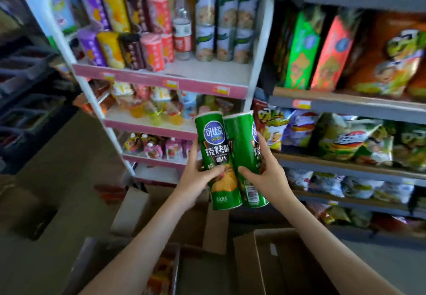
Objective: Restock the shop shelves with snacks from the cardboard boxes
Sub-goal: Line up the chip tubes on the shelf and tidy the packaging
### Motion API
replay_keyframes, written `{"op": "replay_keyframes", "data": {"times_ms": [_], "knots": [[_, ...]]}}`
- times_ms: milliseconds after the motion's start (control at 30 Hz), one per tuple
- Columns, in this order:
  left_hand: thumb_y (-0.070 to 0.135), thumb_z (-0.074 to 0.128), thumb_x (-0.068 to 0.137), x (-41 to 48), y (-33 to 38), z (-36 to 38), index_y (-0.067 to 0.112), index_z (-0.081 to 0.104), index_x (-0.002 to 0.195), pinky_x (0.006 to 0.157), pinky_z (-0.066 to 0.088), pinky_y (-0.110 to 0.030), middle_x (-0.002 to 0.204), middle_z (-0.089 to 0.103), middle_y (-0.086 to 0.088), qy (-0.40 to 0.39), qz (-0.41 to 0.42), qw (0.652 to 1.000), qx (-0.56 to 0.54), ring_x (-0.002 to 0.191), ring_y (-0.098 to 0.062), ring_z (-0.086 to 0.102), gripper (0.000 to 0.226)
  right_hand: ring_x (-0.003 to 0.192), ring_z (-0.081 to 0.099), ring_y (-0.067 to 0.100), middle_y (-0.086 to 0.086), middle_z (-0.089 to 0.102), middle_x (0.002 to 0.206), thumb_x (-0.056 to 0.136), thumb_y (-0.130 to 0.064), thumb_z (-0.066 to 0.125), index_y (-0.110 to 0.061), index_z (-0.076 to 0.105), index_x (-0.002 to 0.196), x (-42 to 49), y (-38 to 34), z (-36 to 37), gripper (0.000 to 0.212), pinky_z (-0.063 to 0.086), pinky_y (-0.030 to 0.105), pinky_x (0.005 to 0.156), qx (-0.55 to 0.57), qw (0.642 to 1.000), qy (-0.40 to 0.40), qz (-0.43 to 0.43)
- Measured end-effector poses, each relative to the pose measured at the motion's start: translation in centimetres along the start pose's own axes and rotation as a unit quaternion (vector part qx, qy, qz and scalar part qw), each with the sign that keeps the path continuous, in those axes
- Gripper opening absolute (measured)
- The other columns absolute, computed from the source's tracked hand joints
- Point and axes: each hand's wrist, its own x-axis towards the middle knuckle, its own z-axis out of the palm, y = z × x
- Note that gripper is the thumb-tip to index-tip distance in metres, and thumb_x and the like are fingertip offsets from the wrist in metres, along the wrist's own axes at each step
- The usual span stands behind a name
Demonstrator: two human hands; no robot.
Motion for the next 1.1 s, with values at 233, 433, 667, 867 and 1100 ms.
{"op": "replay_keyframes", "data": {"times_ms": [233,433,667,867,1100], "knots": [[0.008,0.078,0.06,0.2,2.9,19.1,0.042,0.04,0.132,0.084,0.053,-0.029,0.122,0.066,0.005,-0.103,0.035,0.994,-0.03,0.109,-0.013,0.063,0.089,0.119,0.044,-0.004,-0.034,0.039,0.127,0.084,-0.023,0.074,-0.049,0.017,0.148,-4.2,3.5,-17.8,0.09,0.045,0.009,0.085,0.024,0.992,0.123,-0.015],[0.0,0.075,0.076,-0.6,5.5,35.2,0.042,0.03,0.139,0.084,0.053,-0.032,0.112,0.063,0.018,-0.152,0.05,0.986,-0.039,0.102,-0.007,0.064,0.088,0.109,0.056,-0.003,-0.021,0.048,0.134,0.085,-0.023,0.073,-0.048,0.014,0.149,-7.1,6.7,-33.4,0.09,0.05,0.017,0.082,0.035,0.986,0.158,-0.046],[0.016,0.088,0.059,0.6,11.3,47.3,0.042,0.039,0.121,0.082,0.053,-0.036,0.116,0.064,0.005,-0.143,0.078,0.986,-0.028,0.101,-0.012,0.065,0.083,0.136,0.039,0.008,-0.016,0.038,0.151,0.082,-0.026,0.075,-0.054,0.016,0.147,-6.7,6.9,-46.9,0.092,0.039,0.036,0.11,0.027,0.975,0.196,-0.103],[0.017,0.082,0.055,3.0,17.4,55.1,0.021,0.05,0.117,0.07,0.053,-0.033,0.109,0.069,-0.003,-0.187,0.117,0.975,-0.017,0.089,-0.018,0.07,0.07,0.107,0.051,-0.016,-0.021,0.054,0.13,0.081,-0.026,0.076,-0.045,0.031,0.144,-3.7,6.2,-55.7,0.08,0.045,0.009,0.087,0.049,0.959,0.234,-0.15],[0.012,0.075,0.051,7.1,22.9,63.6,0.021,0.052,0.107,0.08,0.054,-0.038,0.105,0.068,-0.007,-0.202,0.171,0.962,-0.07,0.086,-0.02,0.068,0.061,0.091,0.067,0.023,0.008,0.05,0.123,0.066,-0.046,0.081,-0.025,0.053,0.123,1.6,6.3,-66.4,0.067,0.052,0.029,0.049,0.073,0.952,0.27,-0.122]]}}
